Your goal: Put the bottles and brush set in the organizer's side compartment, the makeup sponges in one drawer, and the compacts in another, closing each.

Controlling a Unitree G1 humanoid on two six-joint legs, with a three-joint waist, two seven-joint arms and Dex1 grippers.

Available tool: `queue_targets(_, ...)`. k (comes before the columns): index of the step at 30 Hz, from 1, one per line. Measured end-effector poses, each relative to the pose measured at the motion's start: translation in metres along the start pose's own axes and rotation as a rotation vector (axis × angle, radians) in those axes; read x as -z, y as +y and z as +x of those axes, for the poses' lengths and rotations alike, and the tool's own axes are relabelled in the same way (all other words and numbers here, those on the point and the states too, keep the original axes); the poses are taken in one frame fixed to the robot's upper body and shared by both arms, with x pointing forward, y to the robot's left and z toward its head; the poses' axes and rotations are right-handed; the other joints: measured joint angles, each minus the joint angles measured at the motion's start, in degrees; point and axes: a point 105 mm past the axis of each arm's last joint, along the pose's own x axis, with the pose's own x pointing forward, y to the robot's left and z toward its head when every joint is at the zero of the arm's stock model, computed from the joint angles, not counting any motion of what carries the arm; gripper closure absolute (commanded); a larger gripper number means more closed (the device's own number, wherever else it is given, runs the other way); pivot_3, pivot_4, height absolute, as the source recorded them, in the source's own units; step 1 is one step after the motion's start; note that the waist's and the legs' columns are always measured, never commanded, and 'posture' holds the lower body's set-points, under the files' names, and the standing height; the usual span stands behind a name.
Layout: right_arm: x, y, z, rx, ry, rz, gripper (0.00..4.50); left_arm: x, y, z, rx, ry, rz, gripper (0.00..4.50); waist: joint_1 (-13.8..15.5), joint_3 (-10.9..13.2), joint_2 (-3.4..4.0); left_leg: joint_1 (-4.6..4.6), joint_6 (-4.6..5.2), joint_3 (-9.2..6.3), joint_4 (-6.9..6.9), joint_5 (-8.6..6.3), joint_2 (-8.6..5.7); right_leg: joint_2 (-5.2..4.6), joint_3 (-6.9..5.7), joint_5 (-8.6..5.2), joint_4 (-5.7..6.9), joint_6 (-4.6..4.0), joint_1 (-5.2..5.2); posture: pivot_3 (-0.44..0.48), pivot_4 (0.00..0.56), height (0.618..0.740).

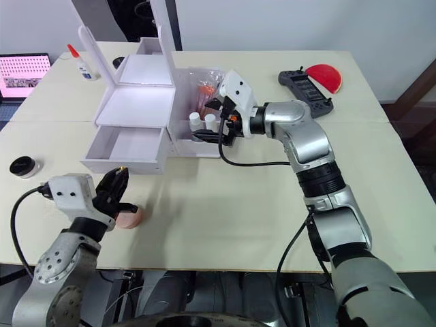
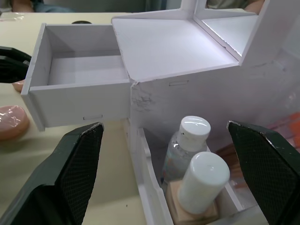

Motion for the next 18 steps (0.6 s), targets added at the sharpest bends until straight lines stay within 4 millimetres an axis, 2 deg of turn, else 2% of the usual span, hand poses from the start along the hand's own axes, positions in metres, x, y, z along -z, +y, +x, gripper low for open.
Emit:
queue_targets(12,-0.009,0.002,0.007,-0.059,-0.028,-0.010,0.00,-0.001,0.003,-0.007,0.008,0.019,-0.003,4.22,-0.04,0.00,0.00,-0.02,0.00,0.01,-0.01,0.00,0.00,0.00,0.00,0.00,-0.01,0.00,-0.03,0.000,0.150,0.740)
queue_targets(18,-0.020,0.004,-0.003,-0.131,-0.070,0.013,0.00,-0.004,0.002,-0.012,0.020,0.017,-0.038,1.27,0.13,0.00,0.00,-0.03,0.00,0.01,0.00,0.00,0.00,-0.01,0.00,0.00,-0.01,-0.01,-0.02,0.000,0.150,0.740)
